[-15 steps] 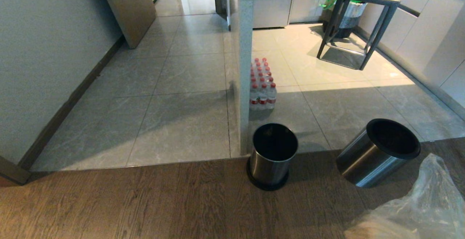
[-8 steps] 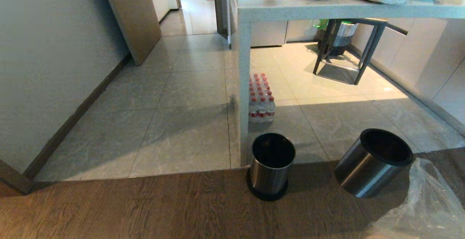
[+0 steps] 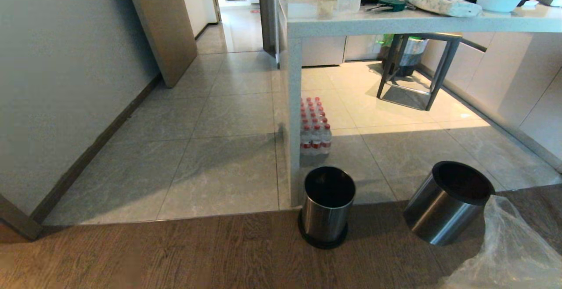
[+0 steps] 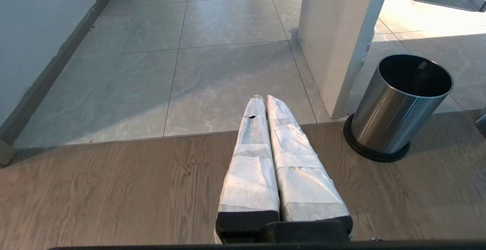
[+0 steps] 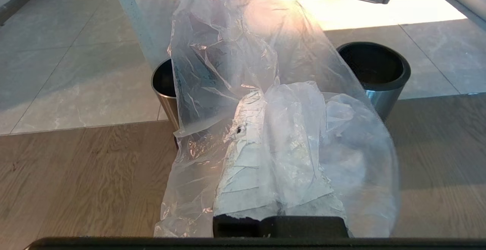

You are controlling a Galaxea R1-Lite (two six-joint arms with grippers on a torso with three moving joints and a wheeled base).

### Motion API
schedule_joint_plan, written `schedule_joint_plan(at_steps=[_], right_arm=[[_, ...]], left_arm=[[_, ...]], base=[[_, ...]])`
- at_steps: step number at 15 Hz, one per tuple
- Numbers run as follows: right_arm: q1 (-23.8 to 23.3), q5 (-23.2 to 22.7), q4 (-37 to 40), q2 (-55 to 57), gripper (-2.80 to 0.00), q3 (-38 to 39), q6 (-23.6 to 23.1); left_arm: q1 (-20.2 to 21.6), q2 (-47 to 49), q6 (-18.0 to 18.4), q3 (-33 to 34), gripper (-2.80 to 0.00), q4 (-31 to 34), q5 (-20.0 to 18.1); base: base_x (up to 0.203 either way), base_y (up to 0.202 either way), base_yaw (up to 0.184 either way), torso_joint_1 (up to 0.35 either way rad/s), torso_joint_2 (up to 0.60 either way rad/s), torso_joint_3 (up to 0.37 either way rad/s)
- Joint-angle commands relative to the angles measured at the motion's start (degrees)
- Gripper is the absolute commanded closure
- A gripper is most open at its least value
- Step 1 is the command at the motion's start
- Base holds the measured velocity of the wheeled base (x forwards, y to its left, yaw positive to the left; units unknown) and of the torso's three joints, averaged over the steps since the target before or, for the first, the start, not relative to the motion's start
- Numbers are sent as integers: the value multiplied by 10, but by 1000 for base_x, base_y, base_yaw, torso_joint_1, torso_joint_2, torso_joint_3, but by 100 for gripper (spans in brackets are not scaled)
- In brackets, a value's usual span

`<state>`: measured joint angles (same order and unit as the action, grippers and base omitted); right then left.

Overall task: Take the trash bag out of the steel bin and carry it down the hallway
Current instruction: Put the trash bag at the door

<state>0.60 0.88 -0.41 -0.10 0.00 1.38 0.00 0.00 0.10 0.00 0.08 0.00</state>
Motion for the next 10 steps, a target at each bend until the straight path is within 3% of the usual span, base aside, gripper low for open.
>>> schedule_joint_plan(at_steps=[1,10], right_arm=[[0,0,0,2,0,1,0],[0,0,0,2,0,1,0]], left_arm=[[0,0,0,0,0,0,0],[0,-1,1,0,0,0,0]], base=[[0,0,0,0,0,0],[0,0,0,0,0,8]])
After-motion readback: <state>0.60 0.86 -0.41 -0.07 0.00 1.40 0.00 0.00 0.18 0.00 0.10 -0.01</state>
